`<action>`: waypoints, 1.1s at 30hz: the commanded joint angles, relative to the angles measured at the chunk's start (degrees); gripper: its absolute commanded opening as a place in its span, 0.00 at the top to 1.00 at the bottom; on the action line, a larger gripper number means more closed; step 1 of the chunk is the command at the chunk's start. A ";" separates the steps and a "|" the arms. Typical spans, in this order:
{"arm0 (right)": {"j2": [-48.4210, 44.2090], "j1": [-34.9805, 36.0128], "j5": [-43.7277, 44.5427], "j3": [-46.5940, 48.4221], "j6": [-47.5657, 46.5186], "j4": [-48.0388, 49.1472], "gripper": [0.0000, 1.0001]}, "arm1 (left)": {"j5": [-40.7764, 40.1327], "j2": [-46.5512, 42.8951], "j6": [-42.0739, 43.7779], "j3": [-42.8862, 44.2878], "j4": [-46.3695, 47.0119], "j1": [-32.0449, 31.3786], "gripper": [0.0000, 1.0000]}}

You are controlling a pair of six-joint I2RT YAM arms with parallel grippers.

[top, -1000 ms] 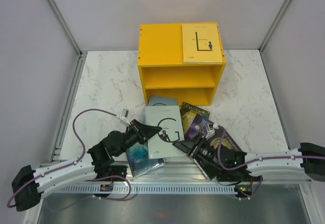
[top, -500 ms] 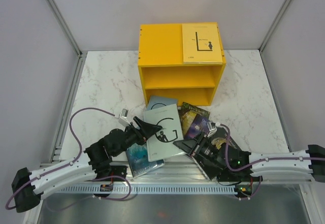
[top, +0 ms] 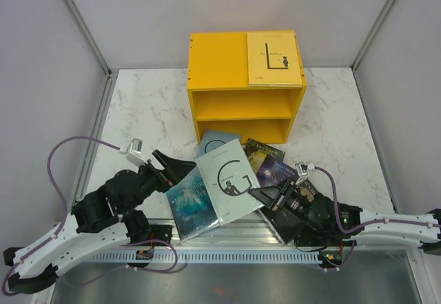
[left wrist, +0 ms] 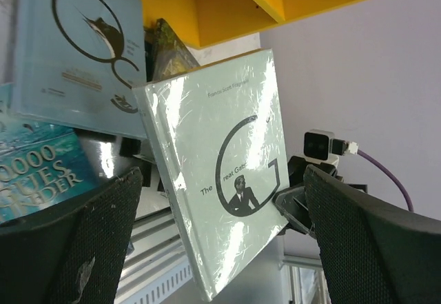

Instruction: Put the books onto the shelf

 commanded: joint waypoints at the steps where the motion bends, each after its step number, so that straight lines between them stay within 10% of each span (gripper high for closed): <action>1: 0.28 0.34 0.46 7.34 1.19 6.94 1.00 | -6.70 -1.72 4.96 7.19 -13.35 -0.10 0.00; 16: 25.16 0.25 1.86 32.65 -3.88 23.03 1.00 | -10.67 -11.75 3.38 9.58 -23.22 -0.10 0.00; 33: 47.03 -0.01 28.57 97.31 -47.11 -28.28 1.00 | -6.80 -8.15 1.80 6.68 -20.85 -0.10 0.00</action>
